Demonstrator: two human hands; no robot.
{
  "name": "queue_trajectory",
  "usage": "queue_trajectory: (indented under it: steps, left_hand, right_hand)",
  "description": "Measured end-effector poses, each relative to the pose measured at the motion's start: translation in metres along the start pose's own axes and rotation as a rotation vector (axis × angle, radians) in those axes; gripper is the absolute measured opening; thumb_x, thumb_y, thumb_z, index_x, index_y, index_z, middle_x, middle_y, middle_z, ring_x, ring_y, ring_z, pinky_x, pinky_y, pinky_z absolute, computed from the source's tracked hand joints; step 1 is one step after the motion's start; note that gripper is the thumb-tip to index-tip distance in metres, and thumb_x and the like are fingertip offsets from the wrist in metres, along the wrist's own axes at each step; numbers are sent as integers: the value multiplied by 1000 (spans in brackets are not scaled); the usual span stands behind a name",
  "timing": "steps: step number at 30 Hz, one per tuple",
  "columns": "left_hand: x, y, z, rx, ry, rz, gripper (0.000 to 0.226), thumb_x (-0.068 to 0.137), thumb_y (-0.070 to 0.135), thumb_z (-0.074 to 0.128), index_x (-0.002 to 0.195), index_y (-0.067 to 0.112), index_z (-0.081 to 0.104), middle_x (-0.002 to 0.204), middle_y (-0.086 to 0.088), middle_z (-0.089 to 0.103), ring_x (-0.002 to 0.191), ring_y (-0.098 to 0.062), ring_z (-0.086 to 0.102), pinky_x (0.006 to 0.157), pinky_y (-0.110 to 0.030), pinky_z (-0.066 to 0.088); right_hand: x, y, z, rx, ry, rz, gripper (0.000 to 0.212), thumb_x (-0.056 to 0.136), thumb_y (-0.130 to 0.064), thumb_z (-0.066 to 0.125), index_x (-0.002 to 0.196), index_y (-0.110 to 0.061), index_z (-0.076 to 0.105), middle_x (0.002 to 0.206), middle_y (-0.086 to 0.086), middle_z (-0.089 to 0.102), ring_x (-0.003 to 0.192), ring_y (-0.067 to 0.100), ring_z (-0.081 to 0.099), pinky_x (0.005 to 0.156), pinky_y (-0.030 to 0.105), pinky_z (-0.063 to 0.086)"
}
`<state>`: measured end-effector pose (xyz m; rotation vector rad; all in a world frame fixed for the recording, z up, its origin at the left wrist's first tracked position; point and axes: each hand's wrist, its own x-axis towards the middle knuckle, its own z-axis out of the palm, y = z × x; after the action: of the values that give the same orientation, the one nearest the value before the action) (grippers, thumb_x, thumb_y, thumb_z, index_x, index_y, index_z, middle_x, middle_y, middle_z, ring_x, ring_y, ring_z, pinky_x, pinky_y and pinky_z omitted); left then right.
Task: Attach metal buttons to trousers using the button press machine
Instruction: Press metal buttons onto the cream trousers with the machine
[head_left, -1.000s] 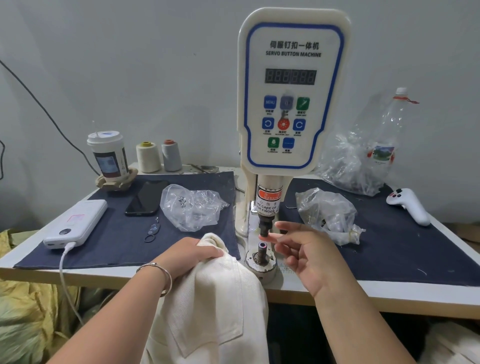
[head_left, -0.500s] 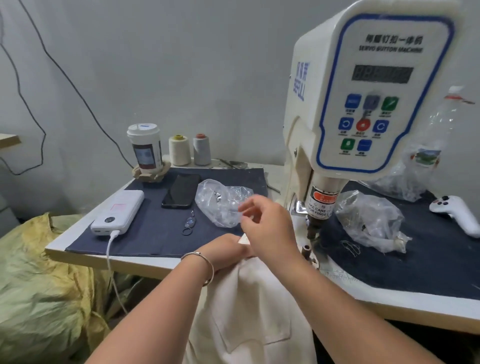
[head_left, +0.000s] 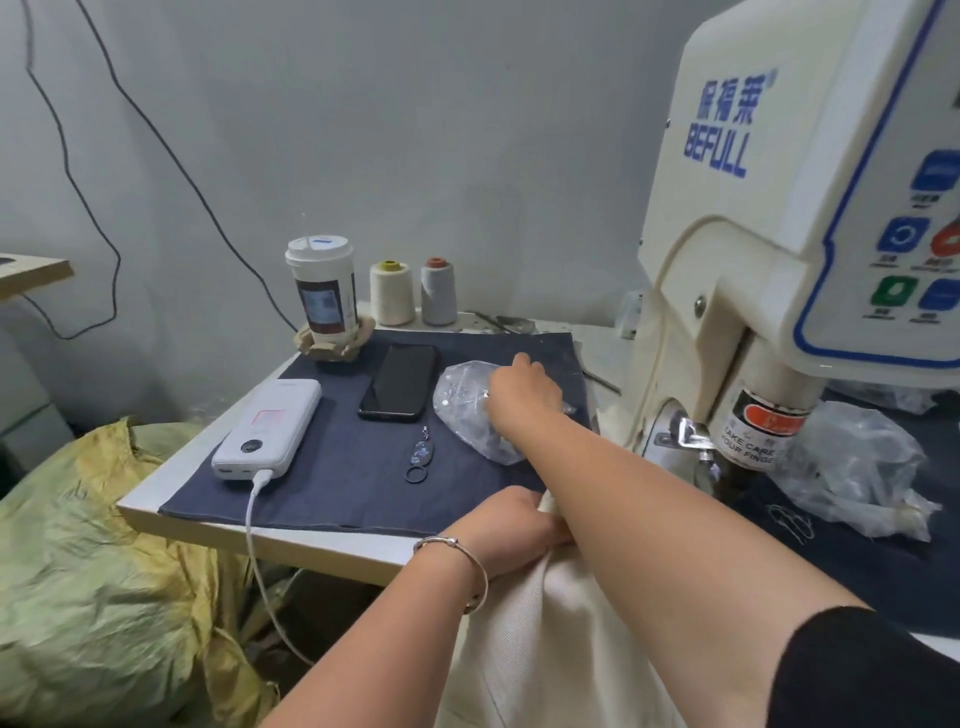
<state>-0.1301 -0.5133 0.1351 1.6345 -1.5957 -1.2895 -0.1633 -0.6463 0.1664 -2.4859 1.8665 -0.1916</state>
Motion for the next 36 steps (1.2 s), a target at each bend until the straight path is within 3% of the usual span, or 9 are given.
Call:
queue_trajectory:
  steps: [15, 19, 22, 26, 28, 29, 31, 34, 36]
  left_hand:
    - [3, -3, 3, 42, 59, 20, 35, 86, 25, 62, 51, 19, 55, 39, 18, 50, 36, 3, 40, 37, -7, 32]
    - [-2, 1, 2, 37, 37, -7, 35, 83, 31, 62, 50, 22, 59, 44, 17, 53, 43, 2, 41, 42, -9, 35]
    - [-6, 6, 2, 20, 35, -43, 27, 67, 46, 61, 53, 23, 61, 54, 15, 58, 55, -3, 47, 56, -18, 41]
    - [-11, 14, 2, 31, 25, -54, 23, 56, 52, 61, 56, 30, 68, 60, 19, 65, 66, -3, 54, 66, -21, 45]
    - [-14, 18, 5, 154, 14, -22, 12, 86, 32, 62, 85, 28, 74, 91, 6, 73, 85, -11, 52, 80, -21, 45]
    - [-15, 18, 5, 200, 32, -1, 21, 97, 18, 53, 110, 13, 69, 113, -8, 69, 94, -13, 47, 82, -15, 44]
    - [-18, 13, 2, 208, 30, -18, 37, 103, 1, 42, 139, -3, 46, 140, -18, 53, 101, -15, 42, 78, -3, 40]
    - [-22, 14, 3, 299, 8, 1, 45, 104, 2, 40, 148, 2, 32, 147, -6, 41, 104, -7, 46, 86, -2, 37]
    - [-25, 22, 6, 303, -1, 8, 43, 99, 23, 50, 139, 8, 53, 136, -3, 54, 101, -5, 54, 94, -12, 43]
  right_hand:
    - [8, -4, 8, 49, 59, 17, 34, 92, -11, 50, 124, -13, 61, 128, 9, 46, 117, 28, 48, 87, 34, 42]
    - [7, -5, 8, 31, 122, -25, 31, 91, -11, 53, 121, -10, 61, 129, 8, 44, 118, 26, 44, 77, 32, 38]
    - [1, -2, 2, 124, 198, -32, 26, 91, -6, 51, 117, -4, 56, 126, 9, 43, 113, 27, 45, 78, 35, 40]
    - [-18, -6, -16, 331, 295, -29, 20, 96, -11, 41, 112, -6, 51, 118, 7, 45, 85, 25, 44, 68, 35, 31]
    - [-44, -8, -29, 343, 368, -57, 17, 95, -13, 44, 102, -3, 56, 110, 4, 44, 88, 21, 41, 63, 34, 32]
    - [-62, -8, -35, 334, 410, -100, 16, 94, -14, 48, 95, -2, 59, 109, 3, 45, 94, 20, 41, 62, 33, 35]
    - [-106, -5, -46, 407, 510, -201, 15, 91, -16, 56, 86, -5, 64, 109, 3, 47, 102, 20, 41, 62, 31, 41]
    - [-179, 14, -58, 597, 648, -301, 9, 85, -17, 66, 79, -10, 67, 110, 3, 53, 101, 20, 47, 66, 32, 46]
    - [-225, 41, -58, 665, 749, -334, 8, 83, -20, 67, 78, -15, 67, 110, 0, 54, 100, 16, 49, 76, 24, 44]
